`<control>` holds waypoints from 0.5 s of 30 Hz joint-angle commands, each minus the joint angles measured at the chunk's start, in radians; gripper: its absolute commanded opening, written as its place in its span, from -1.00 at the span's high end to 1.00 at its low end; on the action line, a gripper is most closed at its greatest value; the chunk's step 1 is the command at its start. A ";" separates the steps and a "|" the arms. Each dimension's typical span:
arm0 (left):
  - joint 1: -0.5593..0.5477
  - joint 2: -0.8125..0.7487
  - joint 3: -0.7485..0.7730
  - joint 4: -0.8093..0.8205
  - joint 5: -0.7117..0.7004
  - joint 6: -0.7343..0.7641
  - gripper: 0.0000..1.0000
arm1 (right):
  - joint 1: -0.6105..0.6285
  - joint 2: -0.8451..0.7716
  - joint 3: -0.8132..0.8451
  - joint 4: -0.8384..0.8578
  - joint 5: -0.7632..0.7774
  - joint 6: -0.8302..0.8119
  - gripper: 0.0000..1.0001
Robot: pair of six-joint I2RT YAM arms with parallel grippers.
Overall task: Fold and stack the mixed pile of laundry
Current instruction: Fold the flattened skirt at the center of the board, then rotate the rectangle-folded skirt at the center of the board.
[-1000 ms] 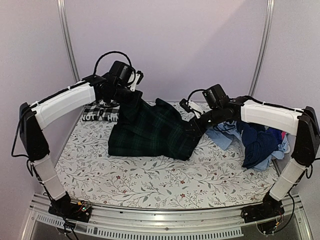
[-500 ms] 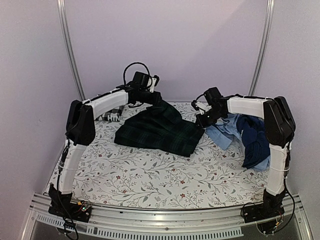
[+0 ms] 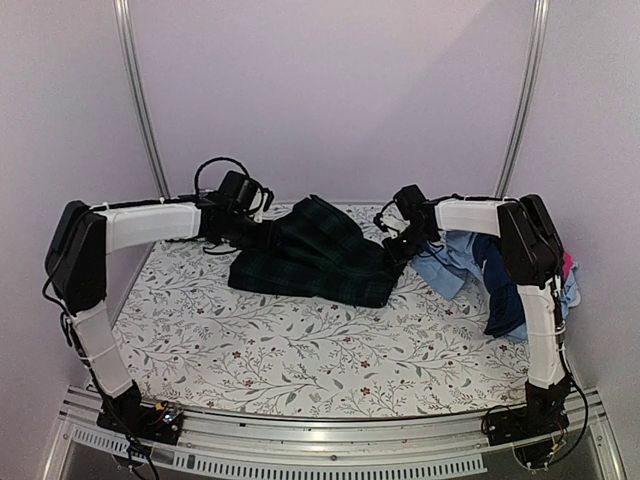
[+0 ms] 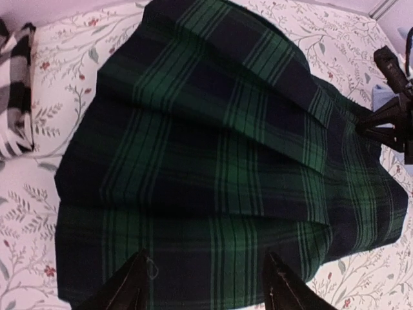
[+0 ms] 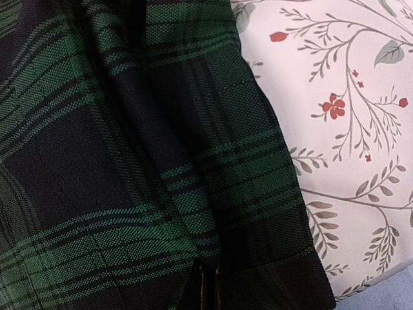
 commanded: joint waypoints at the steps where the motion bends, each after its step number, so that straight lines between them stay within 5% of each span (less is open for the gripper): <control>1: -0.009 -0.129 -0.187 0.012 0.045 -0.167 -0.20 | 0.078 0.062 -0.052 -0.089 -0.078 -0.003 1.00; 9: -0.007 -0.325 -0.469 0.002 0.104 -0.385 -0.20 | 0.250 -0.025 -0.269 -0.101 -0.164 0.015 1.00; 15: 0.018 -0.325 -0.567 0.092 0.123 -0.418 -0.20 | 0.346 -0.179 -0.412 -0.105 -0.500 -0.012 1.00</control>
